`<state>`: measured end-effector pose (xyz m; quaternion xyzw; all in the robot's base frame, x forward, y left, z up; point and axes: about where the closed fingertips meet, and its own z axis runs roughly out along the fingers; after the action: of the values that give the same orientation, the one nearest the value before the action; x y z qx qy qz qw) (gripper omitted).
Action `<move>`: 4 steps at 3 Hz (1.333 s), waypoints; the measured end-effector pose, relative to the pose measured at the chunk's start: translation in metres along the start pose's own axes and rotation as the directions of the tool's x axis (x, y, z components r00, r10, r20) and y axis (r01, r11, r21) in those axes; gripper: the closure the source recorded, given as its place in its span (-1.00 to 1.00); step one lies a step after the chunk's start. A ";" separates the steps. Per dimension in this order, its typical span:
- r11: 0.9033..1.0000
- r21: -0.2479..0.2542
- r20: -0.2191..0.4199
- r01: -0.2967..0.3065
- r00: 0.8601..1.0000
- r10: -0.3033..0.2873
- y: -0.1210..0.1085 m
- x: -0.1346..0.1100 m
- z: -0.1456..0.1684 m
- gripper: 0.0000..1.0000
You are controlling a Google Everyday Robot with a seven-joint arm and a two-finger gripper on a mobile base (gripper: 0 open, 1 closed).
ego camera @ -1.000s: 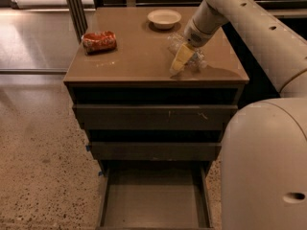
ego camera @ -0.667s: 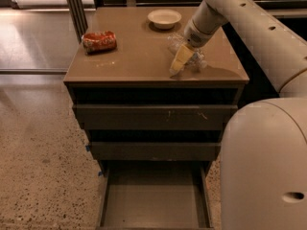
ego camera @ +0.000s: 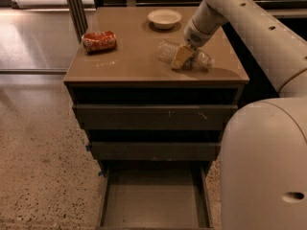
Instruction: Place water bottle into bottom drawer
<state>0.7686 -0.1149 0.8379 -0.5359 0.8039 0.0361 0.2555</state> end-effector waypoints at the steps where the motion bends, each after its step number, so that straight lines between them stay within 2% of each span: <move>1: 1.000 0.000 0.000 0.000 1.000 0.000 0.000 0.000 0.000 0.39; 2: 1.000 0.000 0.000 0.000 1.000 0.000 0.000 0.000 0.000 0.86; 3: 1.000 -0.004 0.002 0.009 1.000 -0.009 0.002 -0.002 -0.002 1.00; 4: 0.999 -0.019 0.010 0.047 0.999 -0.047 0.012 -0.009 -0.010 1.00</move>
Offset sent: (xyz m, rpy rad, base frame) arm 0.0000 0.0000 0.0000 0.0000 0.0000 0.0000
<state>0.7567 -0.1055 0.8478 -0.5567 0.7896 0.0402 0.2550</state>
